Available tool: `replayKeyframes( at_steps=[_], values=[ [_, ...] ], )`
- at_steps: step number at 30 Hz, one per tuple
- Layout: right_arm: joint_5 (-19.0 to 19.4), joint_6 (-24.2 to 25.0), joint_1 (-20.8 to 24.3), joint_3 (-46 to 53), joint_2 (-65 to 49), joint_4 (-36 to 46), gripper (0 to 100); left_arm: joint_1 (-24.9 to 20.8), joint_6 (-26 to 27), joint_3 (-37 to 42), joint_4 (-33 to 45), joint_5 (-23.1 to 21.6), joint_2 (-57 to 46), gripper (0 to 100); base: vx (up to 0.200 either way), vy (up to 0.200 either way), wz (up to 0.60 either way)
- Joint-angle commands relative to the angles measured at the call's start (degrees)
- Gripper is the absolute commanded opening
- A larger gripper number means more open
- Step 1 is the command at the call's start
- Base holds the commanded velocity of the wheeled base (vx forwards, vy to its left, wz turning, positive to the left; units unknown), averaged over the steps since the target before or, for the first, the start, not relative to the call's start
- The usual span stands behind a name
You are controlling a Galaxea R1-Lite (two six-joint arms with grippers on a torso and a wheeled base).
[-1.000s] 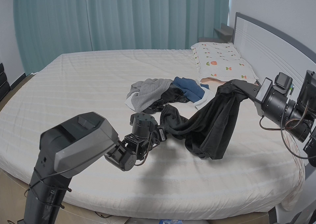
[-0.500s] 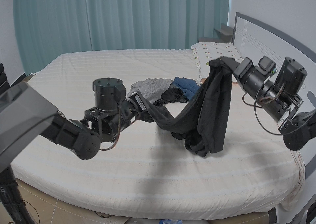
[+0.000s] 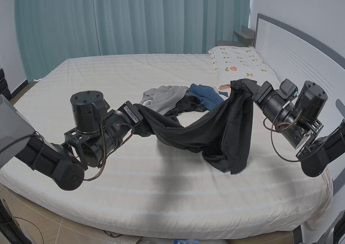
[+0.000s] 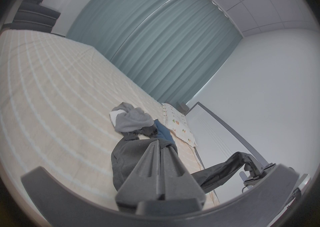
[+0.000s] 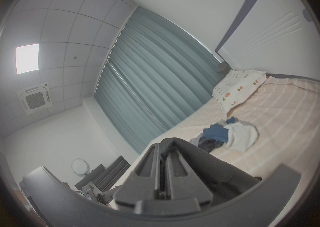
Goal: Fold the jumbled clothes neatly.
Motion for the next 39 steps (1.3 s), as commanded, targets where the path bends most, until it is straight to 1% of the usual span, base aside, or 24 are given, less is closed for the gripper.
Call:
replayKeyframes(
  at_steps=[1, 2, 3, 4, 6, 10, 14, 20, 22, 28, 32, 36, 37, 39],
  values=[
    [-0.4, 0.1, 0.2, 4.9, 5.5, -2.2, 0, 0.1, -2.8, 6.8, -4.6, -0.5, 3.1, 0, 0.000, 0.000, 0.00],
    [-0.4, 0.1, 0.2, 4.9, 5.5, -2.2, 0, 0.1, -2.8, 6.8, -4.6, -0.5, 3.1, 0, 0.000, 0.000, 0.00],
    [-0.6, 0.3, -0.3, 4.9, 6.8, -2.2, 0, 0.1, -2.9, 7.2, -6.6, -0.4, 3.6, 0, 0.000, 0.000, 0.00],
    [-0.7, 0.3, -0.4, 4.8, 7.1, -2.2, 0, 0.1, -3.0, 7.4, -7.0, -0.4, 3.6, 0, 0.000, 0.000, 0.00],
    [-0.6, 0.3, -0.6, 5.0, 8.1, -2.2, 0, 0.1, -2.9, 9.6, -8.5, -0.6, 3.6, 0, -0.200, 0.000, 0.00],
    [-0.7, 0.3, -0.4, 5.0, 8.5, -2.2, 0, 0.1, -3.0, 11.4, -10.2, -0.9, 3.7, 0, -0.200, 0.000, 0.00],
    [-0.6, 0.3, -0.3, 5.1, 8.9, -2.2, 0, 0.4, -3.1, 11.4, -12.2, -0.9, 4.0, 0, 0.000, 0.000, 0.00],
    [-0.7, 0.3, -0.1, 4.9, 10.0, -2.3, 0, 0.9, -3.2, 10.5, -12.2, -0.8, 5.1, 0, 0.000, 0.000, 0.00],
    [-0.8, 0.3, 0.0, 4.9, 9.9, -2.3, 0, 1.8, -3.4, 10.3, -12.1, -0.9, 5.1, 0, 0.000, 0.000, 0.00],
    [-1.2, -0.3, 0.2, 4.9, 8.7, -2.3, 0, 2.9, -3.3, 10.2, -12.1, -1.0, 4.7, 0, 0.000, 0.200, 0.00],
    [-1.4, -0.3, 1.1, 5.1, 7.7, -2.2, 0, 3.2, -3.0, 10.3, -12.0, -1.0, 3.3, 0, 0.000, 0.200, 0.00],
    [-5.2, -1.4, 1.6, 4.5, 7.2, -2.1, 0, 3.5, -2.9, 10.4, -11.8, -1.0, 2.1, 0, 0.000, 0.200, 0.00],
    [-5.2, -1.4, 1.6, 4.5, 7.2, -2.1, 0, 3.5, -2.9, 10.4, -11.8, -1.0, 2.1, 0, 0.000, 0.200, 0.00],
    [-6.3, -2.9, 2.0, 4.5, 7.2, -2.2, 0, 3.6, -2.9, 10.9, -11.6, -1.0, 1.5, 0, 0.000, 0.200, 0.00]
  ],
)
